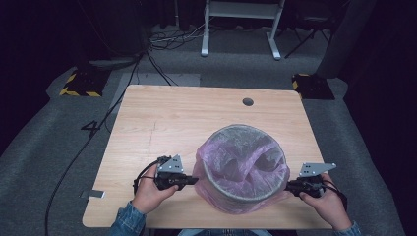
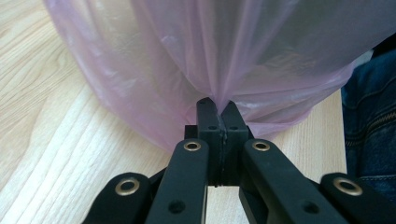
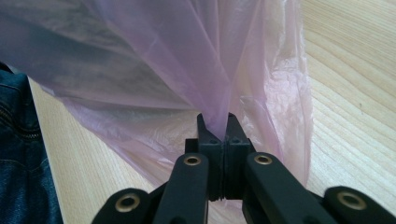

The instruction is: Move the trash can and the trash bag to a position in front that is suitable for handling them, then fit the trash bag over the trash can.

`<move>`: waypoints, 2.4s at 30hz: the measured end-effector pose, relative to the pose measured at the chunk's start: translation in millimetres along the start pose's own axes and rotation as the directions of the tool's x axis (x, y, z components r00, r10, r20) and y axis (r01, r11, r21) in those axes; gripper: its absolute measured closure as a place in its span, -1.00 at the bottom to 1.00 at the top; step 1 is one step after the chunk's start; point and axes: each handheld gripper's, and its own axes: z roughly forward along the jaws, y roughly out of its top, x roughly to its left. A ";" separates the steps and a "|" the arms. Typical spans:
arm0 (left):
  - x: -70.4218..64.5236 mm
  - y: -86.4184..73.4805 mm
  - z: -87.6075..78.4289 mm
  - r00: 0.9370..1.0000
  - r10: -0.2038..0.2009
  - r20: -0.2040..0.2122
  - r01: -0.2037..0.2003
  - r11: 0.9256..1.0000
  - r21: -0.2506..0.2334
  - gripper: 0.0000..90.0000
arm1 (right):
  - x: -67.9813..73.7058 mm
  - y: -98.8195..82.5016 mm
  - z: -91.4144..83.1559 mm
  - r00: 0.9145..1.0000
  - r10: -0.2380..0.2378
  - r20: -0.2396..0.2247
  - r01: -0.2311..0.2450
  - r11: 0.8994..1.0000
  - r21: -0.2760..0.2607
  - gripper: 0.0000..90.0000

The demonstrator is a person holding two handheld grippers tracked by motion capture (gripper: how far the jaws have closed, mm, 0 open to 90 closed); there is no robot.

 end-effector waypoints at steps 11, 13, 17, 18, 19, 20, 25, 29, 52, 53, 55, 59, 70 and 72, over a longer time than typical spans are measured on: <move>-1.7 4.4 -3.6 1.000 -0.002 0.007 0.003 0.998 -0.061 0.98 | 2.0 34.5 -14.9 0.998 -0.017 0.068 0.034 0.966 -0.258 1.00; -2.1 1.2 3.0 1.000 -0.007 0.011 0.007 1.000 -0.019 1.00 | -0.3 36.5 -6.3 0.996 -0.013 0.092 0.029 0.985 -0.173 1.00; -7.2 0.5 11.5 0.999 -0.005 0.049 0.004 1.000 0.015 1.00 | -4.8 26.0 22.8 0.995 -0.020 0.101 0.015 0.999 0.045 1.00; -7.9 1.3 11.7 0.998 -0.002 0.055 0.001 1.000 0.018 1.00 | -2.7 23.5 26.2 0.996 -0.022 0.084 0.016 0.998 0.068 1.00; -8.3 1.6 12.2 0.998 -0.002 0.064 0.001 1.000 0.021 1.00 | 0.4 22.1 27.2 0.996 -0.034 0.079 0.027 0.996 0.080 1.00; -8.1 1.4 13.0 0.997 -0.007 0.072 0.006 1.000 0.025 1.00 | 3.5 21.5 26.9 0.996 -0.047 0.079 0.040 0.995 0.092 1.00; -8.1 -3.8 21.9 0.996 -0.021 0.084 0.015 0.997 0.078 1.00 | 4.4 18.3 24.1 0.996 -0.049 0.069 0.042 0.994 0.100 0.79; -12.5 -8.1 18.9 0.993 -0.018 0.115 0.006 0.995 0.101 0.98 | -1.2 7.9 16.2 0.999 -0.016 0.034 0.013 0.997 0.071 0.68; 17.7 -27.7 -52.7 0.925 -0.167 -0.341 0.127 0.982 -0.137 -0.36 | -6.3 27.5 -83.2 0.996 0.018 0.087 -0.003 0.987 -0.160 -0.44; 19.1 -29.0 -52.7 0.922 -0.168 -0.349 0.129 0.983 -0.132 -0.36 | -7.3 31.9 -86.1 0.995 0.018 0.093 -0.003 0.986 -0.167 -0.44; 21.1 -31.3 -52.0 0.915 -0.182 -0.359 0.146 0.981 -0.125 -0.36 | -8.0 41.2 -90.9 0.995 0.015 0.095 0.003 0.982 -0.187 -0.41; 24.1 -34.4 -50.0 0.912 -0.192 -0.362 0.161 0.980 -0.114 -0.35 | -4.6 62.7 -98.2 0.995 -0.002 0.104 0.023 0.978 -0.206 -0.39; 27.5 -46.4 -46.5 0.903 -0.210 -0.374 0.190 0.978 -0.089 -0.37 | 19.6 137.8 -93.2 0.995 -0.074 0.066 0.090 0.955 -0.282 -0.42; 26.9 -49.8 -46.4 0.900 -0.218 -0.377 0.199 0.976 -0.089 -0.37 | 25.4 151.1 -87.8 0.994 -0.095 0.056 0.107 0.951 -0.292 -0.44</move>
